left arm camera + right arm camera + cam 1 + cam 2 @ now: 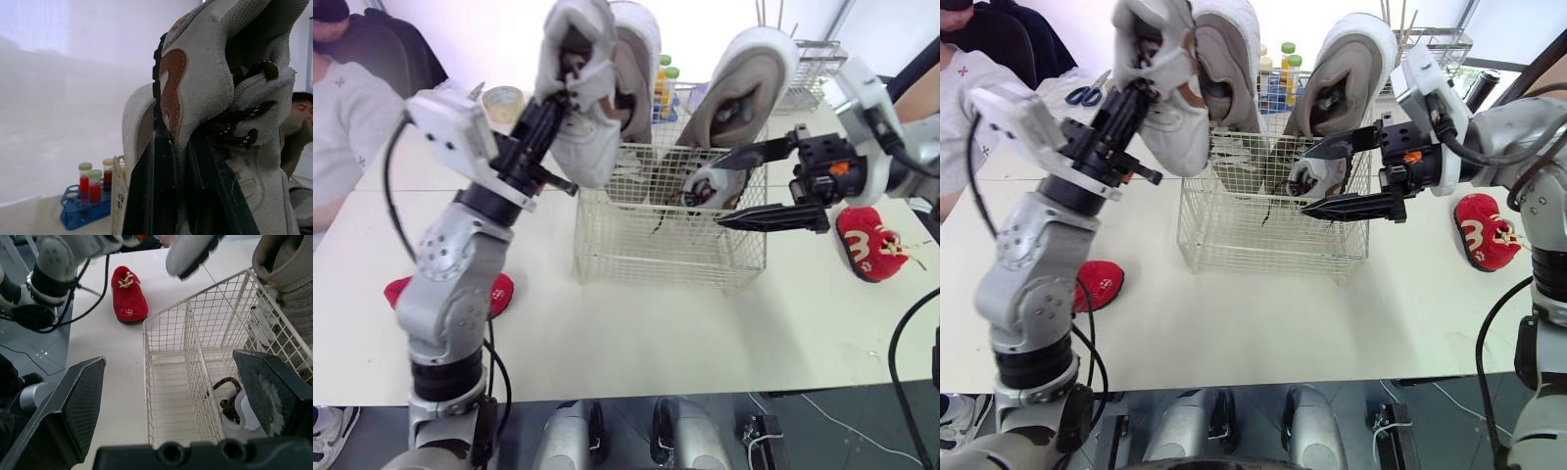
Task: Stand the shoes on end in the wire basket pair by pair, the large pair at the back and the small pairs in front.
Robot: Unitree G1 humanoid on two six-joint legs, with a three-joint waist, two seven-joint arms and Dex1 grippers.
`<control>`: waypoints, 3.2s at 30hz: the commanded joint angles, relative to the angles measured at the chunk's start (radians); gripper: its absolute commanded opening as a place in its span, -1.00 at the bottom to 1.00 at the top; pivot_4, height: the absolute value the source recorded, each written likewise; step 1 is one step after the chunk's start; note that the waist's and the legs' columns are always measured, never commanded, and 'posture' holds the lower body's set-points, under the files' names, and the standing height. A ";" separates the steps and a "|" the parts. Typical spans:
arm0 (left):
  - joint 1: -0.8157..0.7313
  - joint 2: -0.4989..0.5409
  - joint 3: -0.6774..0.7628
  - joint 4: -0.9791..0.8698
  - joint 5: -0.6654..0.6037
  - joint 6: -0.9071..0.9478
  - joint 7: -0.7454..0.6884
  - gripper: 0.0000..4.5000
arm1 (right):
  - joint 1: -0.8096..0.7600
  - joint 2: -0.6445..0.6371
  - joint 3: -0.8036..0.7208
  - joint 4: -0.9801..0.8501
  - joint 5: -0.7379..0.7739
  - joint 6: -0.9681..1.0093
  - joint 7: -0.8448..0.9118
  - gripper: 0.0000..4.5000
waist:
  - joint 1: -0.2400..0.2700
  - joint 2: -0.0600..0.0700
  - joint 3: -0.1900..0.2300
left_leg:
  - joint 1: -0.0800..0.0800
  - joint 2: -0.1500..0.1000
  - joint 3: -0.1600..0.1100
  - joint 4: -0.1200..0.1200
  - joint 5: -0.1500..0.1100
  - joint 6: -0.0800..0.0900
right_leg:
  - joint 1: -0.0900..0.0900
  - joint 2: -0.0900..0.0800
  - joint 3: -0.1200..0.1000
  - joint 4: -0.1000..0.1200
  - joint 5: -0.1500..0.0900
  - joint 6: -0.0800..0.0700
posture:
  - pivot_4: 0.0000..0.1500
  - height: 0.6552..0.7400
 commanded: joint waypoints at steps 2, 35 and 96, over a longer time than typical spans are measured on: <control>-0.019 -0.013 -0.083 0.090 0.111 -0.149 -0.081 -0.96 | 0.067 -0.070 -0.095 -0.085 0.036 0.076 -0.059 1.00 | 0.006 0.000 0.000 | -0.001 0.000 0.000 0.000 0.000 0.000 | 0.000 0.000 -0.001 -0.001 0.000 0.000 | 1.00 1.00; 0.120 -0.133 -0.210 0.382 0.379 -0.373 -0.091 -0.96 | 0.416 0.013 -0.335 -0.319 0.362 0.234 -0.472 1.00 | 0.028 0.007 -0.006 | -0.001 0.001 -0.003 0.011 -0.009 0.016 | 0.006 -0.003 -0.001 -0.003 0.001 -0.002 | 1.00 1.00; 0.423 0.274 -0.207 -0.344 -0.605 0.398 -0.187 0.99 | 1.045 0.586 -0.710 0.001 -0.298 -0.501 -1.013 1.00 | 0.004 0.034 -0.017 | 0.000 0.000 -0.001 -0.001 -0.002 0.002 | 0.002 0.003 0.003 -0.007 -0.002 -0.001 | 1.00 1.00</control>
